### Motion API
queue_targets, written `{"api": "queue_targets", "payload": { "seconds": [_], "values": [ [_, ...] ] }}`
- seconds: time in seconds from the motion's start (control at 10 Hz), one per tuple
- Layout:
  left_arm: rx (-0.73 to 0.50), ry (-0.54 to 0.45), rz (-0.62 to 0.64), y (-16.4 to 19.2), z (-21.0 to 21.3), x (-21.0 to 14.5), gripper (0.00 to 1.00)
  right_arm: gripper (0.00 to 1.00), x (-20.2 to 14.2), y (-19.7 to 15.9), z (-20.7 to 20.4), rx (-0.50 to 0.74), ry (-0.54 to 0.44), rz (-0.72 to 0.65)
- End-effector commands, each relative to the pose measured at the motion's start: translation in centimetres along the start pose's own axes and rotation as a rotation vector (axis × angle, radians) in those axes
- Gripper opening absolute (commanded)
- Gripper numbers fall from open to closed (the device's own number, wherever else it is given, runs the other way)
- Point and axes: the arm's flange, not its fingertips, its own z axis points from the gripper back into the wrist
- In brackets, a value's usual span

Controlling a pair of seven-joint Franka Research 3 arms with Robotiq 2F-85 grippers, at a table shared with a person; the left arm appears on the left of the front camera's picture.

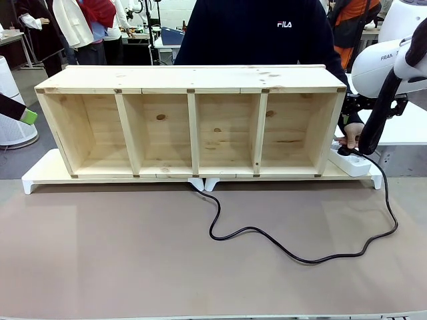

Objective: Perform cable management.
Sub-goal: Release the Power Cable when the human grasps it.

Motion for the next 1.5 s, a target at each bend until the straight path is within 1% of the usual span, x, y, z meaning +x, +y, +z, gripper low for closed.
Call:
{"api": "queue_targets", "payload": {
  "seconds": [0.0, 1.4],
  "values": [
    [0.003, -0.006, 0.001, 0.06, -0.12, 0.11, 1.0, 0.97, -0.02, 0.09, 0.05, 0.001, 0.0, -0.003],
    [0.003, -0.006, 0.001, 0.06, -0.12, 0.11, 1.0, 0.97, -0.02, 0.09, 0.05, 0.001, 0.0, -0.003]
  ]
}}
